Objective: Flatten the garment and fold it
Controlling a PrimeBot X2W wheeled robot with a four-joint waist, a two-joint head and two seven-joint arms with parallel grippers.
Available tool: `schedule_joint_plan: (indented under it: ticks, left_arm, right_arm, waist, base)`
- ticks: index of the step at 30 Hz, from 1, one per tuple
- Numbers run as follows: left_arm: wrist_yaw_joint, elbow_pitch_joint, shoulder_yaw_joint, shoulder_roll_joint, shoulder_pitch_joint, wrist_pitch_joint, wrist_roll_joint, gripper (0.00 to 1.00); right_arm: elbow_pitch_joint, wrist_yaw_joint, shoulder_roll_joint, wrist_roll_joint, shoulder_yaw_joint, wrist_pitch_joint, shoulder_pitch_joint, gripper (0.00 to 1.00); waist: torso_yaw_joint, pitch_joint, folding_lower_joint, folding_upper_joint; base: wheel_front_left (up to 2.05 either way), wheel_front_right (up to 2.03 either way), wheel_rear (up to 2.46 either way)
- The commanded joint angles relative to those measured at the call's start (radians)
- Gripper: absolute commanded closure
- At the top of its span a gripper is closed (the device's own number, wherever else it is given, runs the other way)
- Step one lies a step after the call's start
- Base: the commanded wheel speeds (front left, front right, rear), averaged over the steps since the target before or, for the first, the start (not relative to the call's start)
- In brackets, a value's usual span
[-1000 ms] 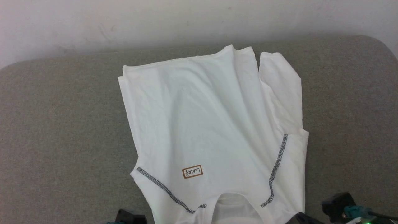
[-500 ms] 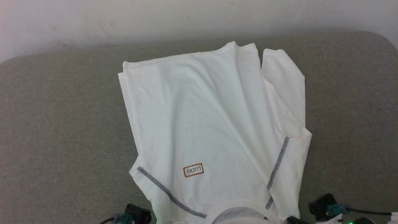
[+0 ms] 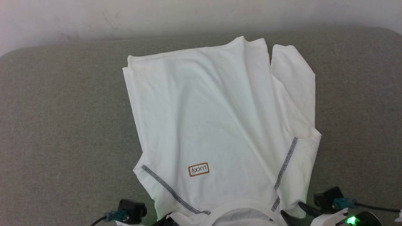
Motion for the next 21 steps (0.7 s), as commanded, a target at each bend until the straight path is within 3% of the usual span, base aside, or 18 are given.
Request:
schedule_joint_plan:
  ticks: [1,10,15,19,21]
  left_arm:
    - [0.009,-0.010,0.013,0.008,-0.002,-0.011,-0.006,0.00]
    - [0.089,-0.277,0.152,0.087,0.130,-0.032,-0.135,0.00]
    - [0.174,-0.408,0.272,0.110,0.127,-0.172,-0.060,0.00]
    - [0.249,-0.401,0.328,0.078,0.091,-0.332,0.096,0.00]
    - [0.291,-0.390,0.356,0.028,0.076,-0.362,0.174,0.00]
  right_arm:
    - [-0.017,-0.001,0.003,0.022,-0.012,0.008,0.001,0.00]
    - [-0.301,-0.001,-0.037,0.164,-0.148,0.142,0.082,0.00]
    - [-0.408,-0.001,0.049,0.058,-0.287,0.016,0.041,0.00]
    - [-0.403,-0.001,0.120,-0.036,-0.308,-0.110,0.012,0.00]
    - [-0.384,-0.001,0.164,-0.101,-0.324,-0.199,-0.003,0.00]
  waist:
    - [0.003,-0.006,-0.0001,-0.0001]
    - [0.004,-0.038,-0.0001,-0.0001]
    - [0.009,-0.048,-0.0001,-0.0001]
    - [0.009,-0.052,-0.0001,-0.0001]
    - [0.008,-0.053,-0.0001,-0.0001]
  base:
    - [0.00,0.00,0.00]
    - [0.00,0.00,0.00]
    - [0.00,0.00,0.00]
    - [0.00,0.00,0.00]
    - [0.00,0.00,0.00]
